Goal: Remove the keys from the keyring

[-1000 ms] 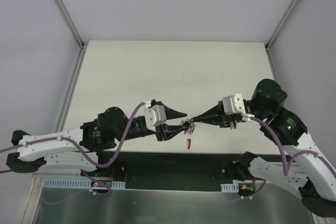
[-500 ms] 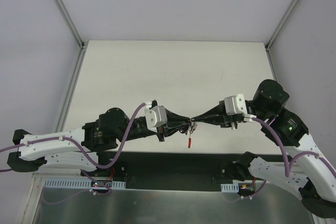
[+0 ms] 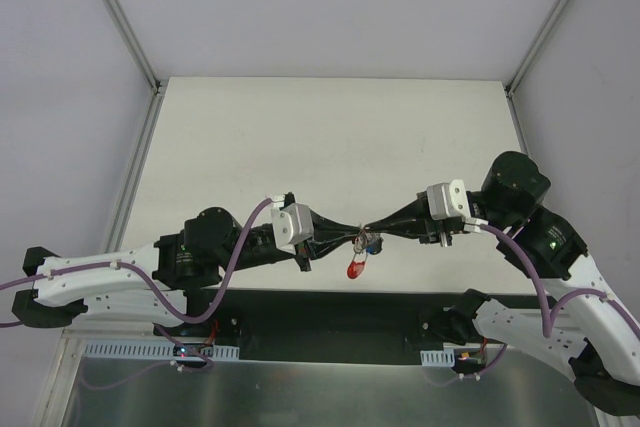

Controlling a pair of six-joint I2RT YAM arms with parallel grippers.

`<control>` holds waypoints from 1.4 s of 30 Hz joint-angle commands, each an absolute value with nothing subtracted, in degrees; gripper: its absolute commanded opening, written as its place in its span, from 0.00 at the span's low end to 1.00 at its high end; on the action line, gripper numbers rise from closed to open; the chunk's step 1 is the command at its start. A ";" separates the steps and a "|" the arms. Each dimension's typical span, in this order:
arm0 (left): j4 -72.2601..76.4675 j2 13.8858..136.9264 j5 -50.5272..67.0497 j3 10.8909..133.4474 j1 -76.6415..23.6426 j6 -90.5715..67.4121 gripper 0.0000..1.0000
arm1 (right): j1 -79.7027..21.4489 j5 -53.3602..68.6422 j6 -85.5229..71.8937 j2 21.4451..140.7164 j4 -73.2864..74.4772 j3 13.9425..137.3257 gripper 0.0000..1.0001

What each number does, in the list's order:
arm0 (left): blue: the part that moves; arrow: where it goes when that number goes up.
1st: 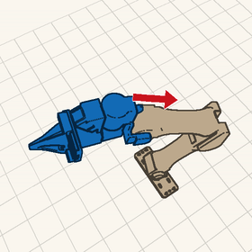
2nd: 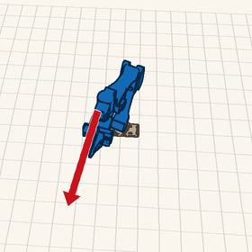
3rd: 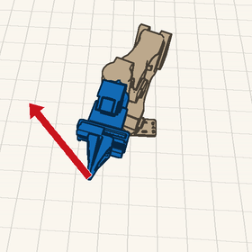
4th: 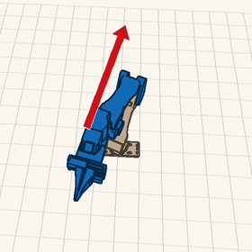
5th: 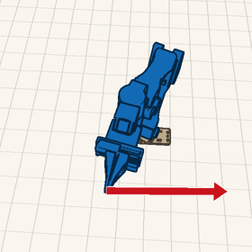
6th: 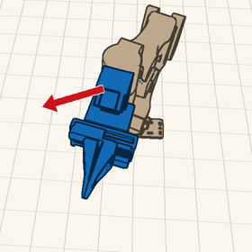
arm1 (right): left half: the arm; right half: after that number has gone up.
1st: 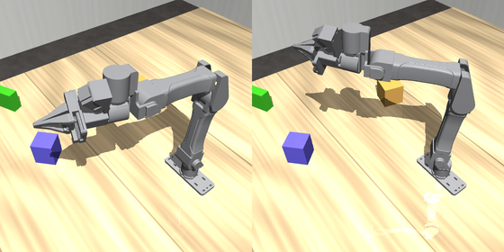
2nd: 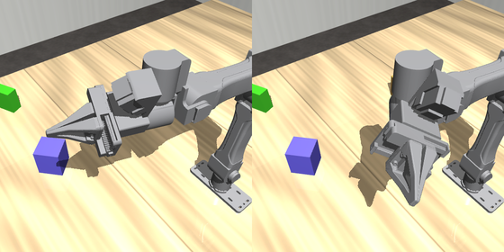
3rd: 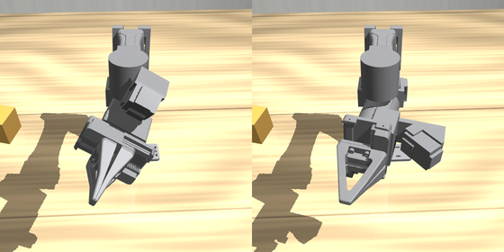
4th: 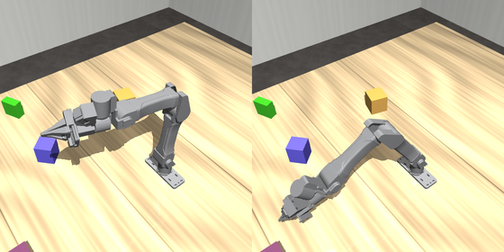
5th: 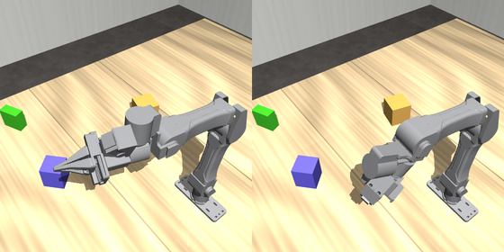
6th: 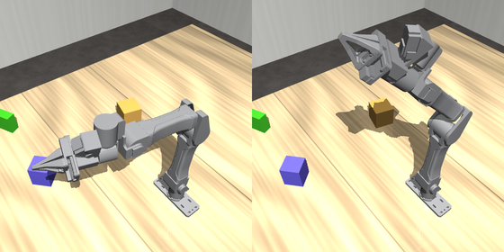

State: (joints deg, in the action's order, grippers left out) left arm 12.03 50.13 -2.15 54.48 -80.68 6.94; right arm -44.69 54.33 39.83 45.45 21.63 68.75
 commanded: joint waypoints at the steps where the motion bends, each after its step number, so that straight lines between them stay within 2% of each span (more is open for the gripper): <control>1: 13.89 48.87 -4.92 53.97 -81.04 7.03 0.00 | -44.47 57.39 39.99 44.56 17.23 69.52 0.01; 8: 12.84 48.95 -0.97 54.58 -81.04 8.00 0.01 | -44.12 58.36 40.61 44.82 17.67 68.64 0.01; 9: 12.57 49.22 -0.71 54.93 -81.04 8.00 0.16 | -44.03 58.45 40.61 44.82 17.58 68.82 0.01; 10: 12.13 49.65 -0.79 55.02 -80.95 8.00 0.18 | -44.12 58.53 40.52 44.82 17.49 68.99 0.01; 13: 12.04 50.27 -0.88 54.93 -80.95 7.91 0.17 | -44.03 58.45 40.34 44.65 17.49 69.61 0.01; 17: 12.04 50.45 -0.97 55.02 -80.95 8.00 0.24 | -44.03 58.97 40.08 44.56 17.40 69.96 0.01; 25: 11.87 50.27 -1.58 54.84 -80.95 8.26 0.25 | -44.12 59.15 39.20 44.38 16.09 69.87 0.01; 29: 11.78 49.92 -2.37 54.49 -81.04 8.53 0.20 | -44.03 59.41 39.11 44.74 15.82 69.96 0.01; 30: 11.86 49.83 -2.55 54.41 -81.04 8.70 0.10 | -44.03 59.41 39.11 44.65 15.56 69.96 0.01; 32: 11.78 49.66 -2.81 54.32 -80.95 8.53 0.00 | -44.03 59.68 39.02 44.74 15.47 69.87 0.01; 42: 11.87 47.82 -1.93 54.14 -80.95 7.56 0.00 | -42.80 62.66 40.17 44.47 16.70 68.03 0.01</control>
